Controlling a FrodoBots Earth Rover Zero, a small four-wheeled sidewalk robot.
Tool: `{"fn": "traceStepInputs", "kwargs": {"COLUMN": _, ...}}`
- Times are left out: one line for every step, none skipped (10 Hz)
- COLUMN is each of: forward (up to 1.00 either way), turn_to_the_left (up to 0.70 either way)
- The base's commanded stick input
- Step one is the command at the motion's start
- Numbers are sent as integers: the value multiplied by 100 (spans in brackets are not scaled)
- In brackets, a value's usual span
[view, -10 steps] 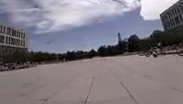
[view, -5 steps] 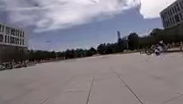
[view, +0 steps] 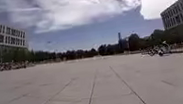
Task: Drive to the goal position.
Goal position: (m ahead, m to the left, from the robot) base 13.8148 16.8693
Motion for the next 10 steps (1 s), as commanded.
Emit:
{"fn": "traceStepInputs", "kwargs": {"forward": 70, "turn_to_the_left": 0}}
{"fn": "traceStepInputs", "kwargs": {"forward": 70, "turn_to_the_left": 0}}
{"fn": "traceStepInputs", "kwargs": {"forward": 70, "turn_to_the_left": 0}}
{"fn": "traceStepInputs", "kwargs": {"forward": 70, "turn_to_the_left": 0}}
{"fn": "traceStepInputs", "kwargs": {"forward": 70, "turn_to_the_left": 0}}
{"fn": "traceStepInputs", "kwargs": {"forward": 70, "turn_to_the_left": 0}}
{"fn": "traceStepInputs", "kwargs": {"forward": 0, "turn_to_the_left": 0}}
{"fn": "traceStepInputs", "kwargs": {"forward": 0, "turn_to_the_left": 0}}
{"fn": "traceStepInputs", "kwargs": {"forward": 0, "turn_to_the_left": 0}}
{"fn": "traceStepInputs", "kwargs": {"forward": 0, "turn_to_the_left": 0}}
